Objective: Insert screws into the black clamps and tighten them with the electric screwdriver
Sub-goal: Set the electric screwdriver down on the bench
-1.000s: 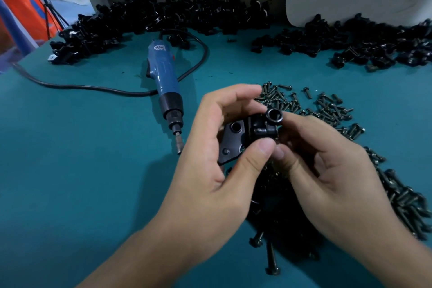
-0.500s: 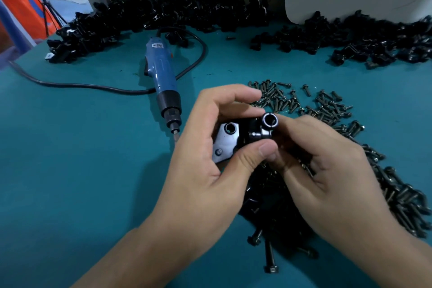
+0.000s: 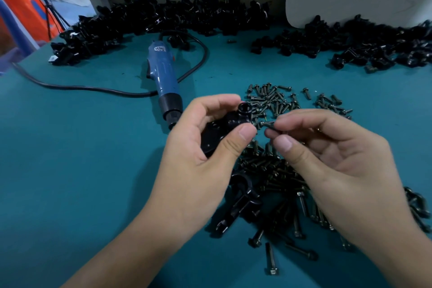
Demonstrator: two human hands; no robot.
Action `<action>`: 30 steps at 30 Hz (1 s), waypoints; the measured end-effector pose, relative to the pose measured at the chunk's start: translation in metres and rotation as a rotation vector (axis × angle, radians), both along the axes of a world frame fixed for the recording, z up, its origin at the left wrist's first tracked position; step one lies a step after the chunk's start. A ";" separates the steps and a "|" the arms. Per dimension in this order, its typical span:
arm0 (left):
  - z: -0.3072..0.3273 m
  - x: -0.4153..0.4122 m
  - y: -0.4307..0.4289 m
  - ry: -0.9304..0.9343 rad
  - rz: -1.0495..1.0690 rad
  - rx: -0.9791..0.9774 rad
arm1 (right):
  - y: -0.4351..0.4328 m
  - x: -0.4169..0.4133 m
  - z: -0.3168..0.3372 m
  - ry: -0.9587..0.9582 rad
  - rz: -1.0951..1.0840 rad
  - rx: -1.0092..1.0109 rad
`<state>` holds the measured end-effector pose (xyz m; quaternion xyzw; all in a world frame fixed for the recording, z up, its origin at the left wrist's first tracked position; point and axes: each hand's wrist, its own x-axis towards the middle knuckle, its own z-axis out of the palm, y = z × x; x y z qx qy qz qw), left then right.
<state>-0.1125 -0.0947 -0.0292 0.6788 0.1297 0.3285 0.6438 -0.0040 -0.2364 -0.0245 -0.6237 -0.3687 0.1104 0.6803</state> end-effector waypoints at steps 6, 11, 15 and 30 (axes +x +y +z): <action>0.007 -0.002 -0.005 0.013 -0.053 0.137 | 0.000 -0.005 0.008 -0.018 -0.010 0.054; 0.009 -0.002 -0.006 -0.006 -0.060 0.189 | 0.000 -0.005 0.007 -0.095 -0.040 0.033; 0.009 -0.002 -0.004 -0.009 -0.035 0.231 | 0.001 -0.006 0.006 -0.119 -0.040 0.026; 0.008 -0.003 -0.006 -0.007 -0.084 0.219 | 0.002 -0.007 0.005 -0.019 -0.027 0.055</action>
